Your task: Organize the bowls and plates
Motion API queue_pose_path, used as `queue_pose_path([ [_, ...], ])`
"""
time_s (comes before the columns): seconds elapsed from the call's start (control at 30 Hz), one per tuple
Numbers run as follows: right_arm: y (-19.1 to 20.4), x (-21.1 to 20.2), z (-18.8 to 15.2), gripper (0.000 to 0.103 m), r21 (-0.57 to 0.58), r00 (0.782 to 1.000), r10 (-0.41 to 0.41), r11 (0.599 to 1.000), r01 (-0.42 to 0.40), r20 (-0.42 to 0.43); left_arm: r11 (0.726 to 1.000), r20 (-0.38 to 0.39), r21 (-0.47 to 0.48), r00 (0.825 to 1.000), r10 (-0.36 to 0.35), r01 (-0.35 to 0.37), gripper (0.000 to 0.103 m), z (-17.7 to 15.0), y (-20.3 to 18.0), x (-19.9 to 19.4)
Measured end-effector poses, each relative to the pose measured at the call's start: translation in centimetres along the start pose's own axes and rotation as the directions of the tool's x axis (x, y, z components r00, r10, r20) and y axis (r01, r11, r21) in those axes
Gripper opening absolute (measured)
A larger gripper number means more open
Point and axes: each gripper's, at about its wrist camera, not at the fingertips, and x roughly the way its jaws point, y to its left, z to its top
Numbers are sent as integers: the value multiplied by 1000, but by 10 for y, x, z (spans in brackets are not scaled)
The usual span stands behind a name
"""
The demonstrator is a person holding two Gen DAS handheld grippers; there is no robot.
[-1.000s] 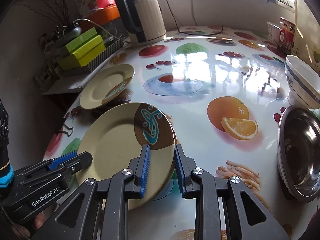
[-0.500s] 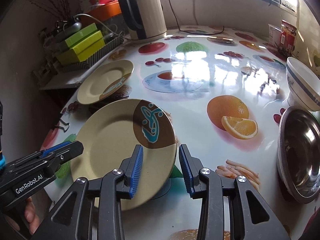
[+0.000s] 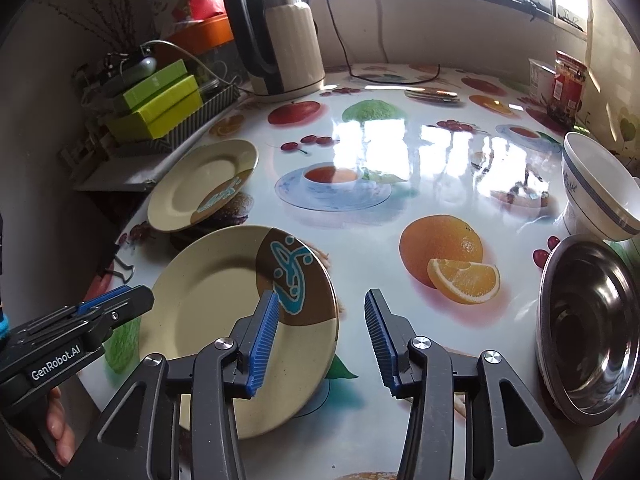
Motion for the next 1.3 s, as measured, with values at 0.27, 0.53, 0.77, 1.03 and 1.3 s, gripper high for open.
queue_pose_path([
  [0.27, 1, -2, 8, 46, -6, 1000, -2, 1000, 2, 16, 1000, 6, 6, 1000, 23, -23, 30, 5, -2, 0],
  [0.53, 6, -2, 22, 47, -21, 999, 13, 1000, -13, 32, 998, 47, 22, 997, 56, -57, 30, 18, 1, -5],
  [0.77, 16, 3, 42, 47, -29, 998, 37, 999, -36, 42, 997, 65, 11, 995, 72, -73, 30, 35, 11, -3],
  [1.03, 23, 20, 70, 47, -20, 998, 56, 998, -55, 43, 997, 74, -11, 995, 70, -70, 30, 55, 27, 7],
  [1.3, 30, 50, 95, 47, -27, 998, 67, 997, -67, -2, 995, 55, -61, 995, 87, -84, 30, 78, 51, 25],
])
